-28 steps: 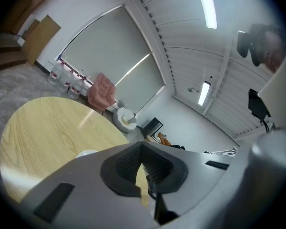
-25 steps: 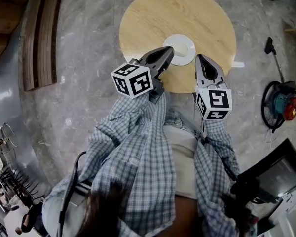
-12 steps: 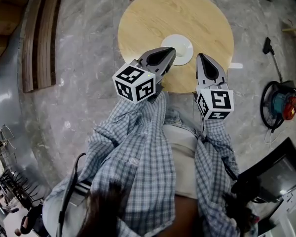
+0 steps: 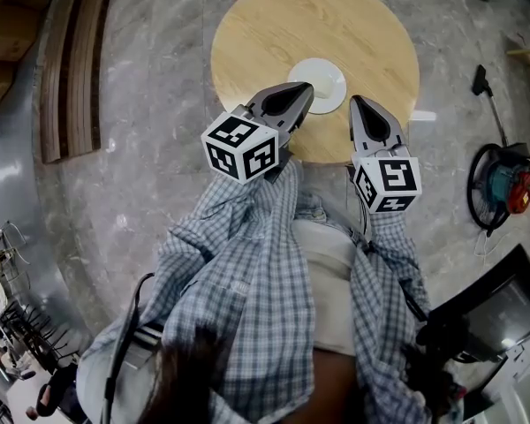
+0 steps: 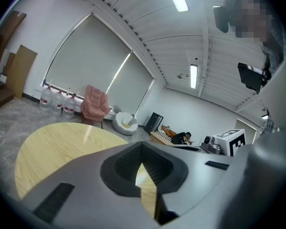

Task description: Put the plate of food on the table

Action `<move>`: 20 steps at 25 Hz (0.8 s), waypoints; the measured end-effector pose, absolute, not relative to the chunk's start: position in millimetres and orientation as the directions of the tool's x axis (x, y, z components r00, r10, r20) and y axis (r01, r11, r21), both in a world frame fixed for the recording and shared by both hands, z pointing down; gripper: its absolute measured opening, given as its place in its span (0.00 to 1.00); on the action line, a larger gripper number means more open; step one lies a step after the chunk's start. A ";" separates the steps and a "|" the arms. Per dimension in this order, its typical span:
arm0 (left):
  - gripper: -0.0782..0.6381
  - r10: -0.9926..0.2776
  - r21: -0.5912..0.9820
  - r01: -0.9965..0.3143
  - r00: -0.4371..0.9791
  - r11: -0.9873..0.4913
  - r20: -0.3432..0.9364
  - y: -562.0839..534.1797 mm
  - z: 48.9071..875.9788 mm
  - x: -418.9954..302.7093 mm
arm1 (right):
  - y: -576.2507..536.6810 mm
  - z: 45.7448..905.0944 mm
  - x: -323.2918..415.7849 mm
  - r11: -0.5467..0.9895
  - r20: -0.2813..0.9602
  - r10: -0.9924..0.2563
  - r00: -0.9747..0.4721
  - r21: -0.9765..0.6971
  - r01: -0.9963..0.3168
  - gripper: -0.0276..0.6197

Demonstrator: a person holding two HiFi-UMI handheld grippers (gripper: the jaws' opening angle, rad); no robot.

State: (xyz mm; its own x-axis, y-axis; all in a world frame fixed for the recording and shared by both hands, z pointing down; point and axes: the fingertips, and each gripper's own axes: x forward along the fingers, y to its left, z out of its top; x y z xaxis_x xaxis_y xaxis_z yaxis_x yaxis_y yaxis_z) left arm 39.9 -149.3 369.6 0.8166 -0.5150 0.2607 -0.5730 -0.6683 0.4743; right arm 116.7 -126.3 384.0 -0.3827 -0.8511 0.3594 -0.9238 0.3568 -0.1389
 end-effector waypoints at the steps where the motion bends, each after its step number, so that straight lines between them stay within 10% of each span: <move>1: 0.12 -0.512 0.475 -0.571 0.818 -0.669 0.262 -148.6 369.9 40.8 | -126.1 384.1 117.1 0.355 0.357 -0.852 -0.384 -0.146 -0.923 0.05; 20: 0.12 -0.469 0.460 -0.537 0.843 -0.707 0.263 -142.4 368.0 52.6 | -127.1 373.8 124.3 0.326 0.322 -0.876 -0.358 -0.149 -0.933 0.05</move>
State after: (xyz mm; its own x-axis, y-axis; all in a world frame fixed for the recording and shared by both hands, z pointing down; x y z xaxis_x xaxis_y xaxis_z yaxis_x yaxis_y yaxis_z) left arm 52.6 -142.4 368.0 0.8431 -0.4690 0.2631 -0.5369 -0.7073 0.4598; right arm 124.3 -127.1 373.8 -0.3579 -0.8764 0.3222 -0.9334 0.3265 -0.1487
